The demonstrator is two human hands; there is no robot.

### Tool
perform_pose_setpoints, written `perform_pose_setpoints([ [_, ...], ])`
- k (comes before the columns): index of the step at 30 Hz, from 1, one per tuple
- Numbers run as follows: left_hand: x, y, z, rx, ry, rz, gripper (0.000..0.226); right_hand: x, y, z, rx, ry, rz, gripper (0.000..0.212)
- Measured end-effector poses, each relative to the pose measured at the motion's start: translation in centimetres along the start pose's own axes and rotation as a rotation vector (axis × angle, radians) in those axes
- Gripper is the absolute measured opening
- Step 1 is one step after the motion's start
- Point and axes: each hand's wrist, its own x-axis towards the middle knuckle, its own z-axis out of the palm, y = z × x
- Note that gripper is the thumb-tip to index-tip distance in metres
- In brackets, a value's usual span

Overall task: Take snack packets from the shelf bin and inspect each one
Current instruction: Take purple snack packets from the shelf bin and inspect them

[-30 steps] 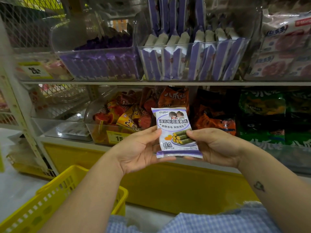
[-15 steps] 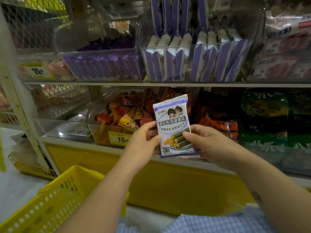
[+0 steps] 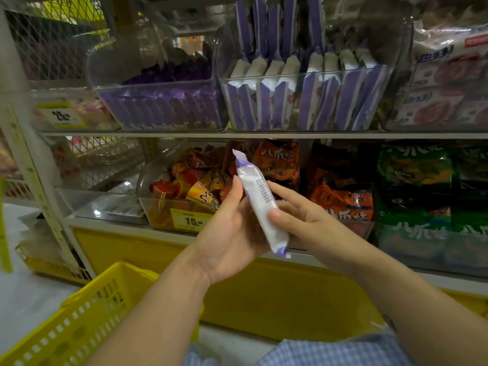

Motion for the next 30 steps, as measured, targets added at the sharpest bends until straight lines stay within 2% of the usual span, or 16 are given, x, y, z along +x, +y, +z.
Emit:
perform_pose_setpoints([
  [3,-0.2,-0.1,0.3,0.024,0.009,0.022,0.077,0.1,0.3,-0.1,-0.190,0.093,-0.022,0.079],
  [7,0.1,-0.2,0.4,0.263,0.171,0.162,0.058,0.0,0.8,-0.3,-0.432,0.203,-0.082,0.098],
  [9,0.3,-0.2,0.2,0.300,0.227,0.246,0.049,0.1,1.0,-0.4,-0.557,0.274,-0.106,0.100],
  [12,0.3,-0.1,-0.1,0.253,0.200,0.299,0.038,0.3,1.1,-0.4,-0.632,0.316,-0.134,0.100],
  [16,0.0,0.8,-1.0,0.135,0.197,0.313,0.041,0.4,0.6,-1.1,-0.646,0.343,-0.102,0.085],
  [18,-0.2,1.3,-1.3,0.057,0.174,0.307,0.038,0.4,0.3,-1.6,-0.538,0.365,-0.049,0.070],
  [20,-0.3,1.5,-1.6,-0.012,0.168,0.310,0.033,0.3,0.1,-1.9,-0.302,0.365,-0.006,0.051],
  [22,-0.4,1.7,-1.7,-0.059,0.181,0.317,0.032,0.2,-0.1,-2.0,-0.022,0.351,0.018,0.047],
  [24,-0.4,1.8,-1.8,-0.093,0.190,0.319,0.037,0.1,-0.3,-2.0,0.162,0.347,0.014,0.047],
  [30,-0.4,2.0,-2.0,-0.170,0.185,0.324,0.045,-0.1,-0.8,-1.3,0.358,0.345,0.000,0.027],
])
